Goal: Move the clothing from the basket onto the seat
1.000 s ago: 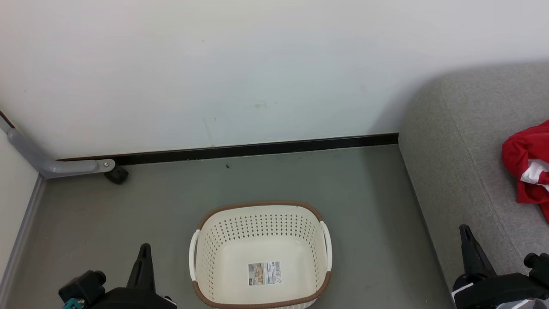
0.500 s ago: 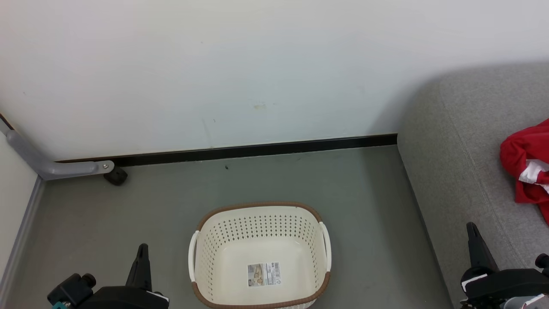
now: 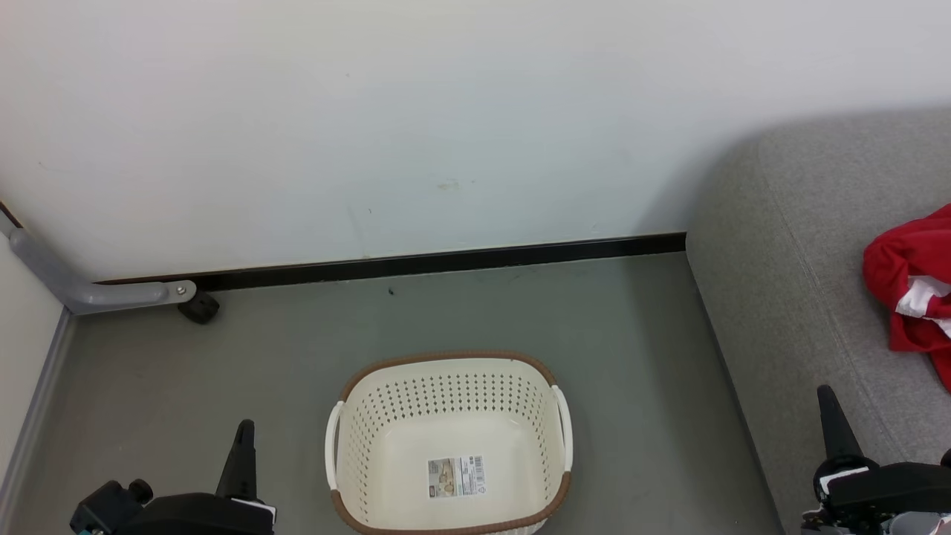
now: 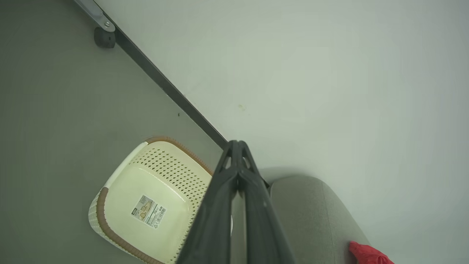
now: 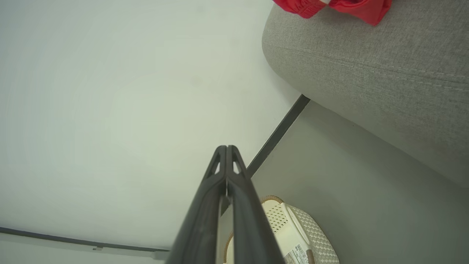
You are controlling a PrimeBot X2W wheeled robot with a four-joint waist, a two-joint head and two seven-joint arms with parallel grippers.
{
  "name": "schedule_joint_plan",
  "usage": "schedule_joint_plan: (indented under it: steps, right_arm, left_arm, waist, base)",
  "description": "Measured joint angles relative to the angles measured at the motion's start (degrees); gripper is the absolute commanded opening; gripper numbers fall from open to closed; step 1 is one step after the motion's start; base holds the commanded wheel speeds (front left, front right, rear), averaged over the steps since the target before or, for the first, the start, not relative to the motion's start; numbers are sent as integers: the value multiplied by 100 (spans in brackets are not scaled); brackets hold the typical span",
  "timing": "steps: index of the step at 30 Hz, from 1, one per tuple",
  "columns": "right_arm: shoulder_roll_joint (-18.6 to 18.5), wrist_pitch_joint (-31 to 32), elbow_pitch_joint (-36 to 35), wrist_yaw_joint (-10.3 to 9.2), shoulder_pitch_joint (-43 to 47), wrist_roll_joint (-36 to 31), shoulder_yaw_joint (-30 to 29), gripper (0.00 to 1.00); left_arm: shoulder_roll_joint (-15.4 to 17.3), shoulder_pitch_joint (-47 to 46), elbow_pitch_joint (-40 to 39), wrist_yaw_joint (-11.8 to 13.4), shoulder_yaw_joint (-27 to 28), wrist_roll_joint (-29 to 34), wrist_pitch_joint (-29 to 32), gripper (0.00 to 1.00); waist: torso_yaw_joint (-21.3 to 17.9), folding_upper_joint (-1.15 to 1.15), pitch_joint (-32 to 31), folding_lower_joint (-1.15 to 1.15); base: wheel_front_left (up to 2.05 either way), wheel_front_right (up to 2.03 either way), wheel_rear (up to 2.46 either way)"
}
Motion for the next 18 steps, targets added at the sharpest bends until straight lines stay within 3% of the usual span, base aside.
schedule_joint_plan:
  steps: [18]
  right_arm:
    - [166, 357, 76, 97, -108, 1262, -365, 0]
  left_arm:
    - [-120, -24, -60, -248, 320, -1199, 369, 0]
  waist:
    - [-26, 0, -22, 0]
  base:
    - [0, 0, 0]
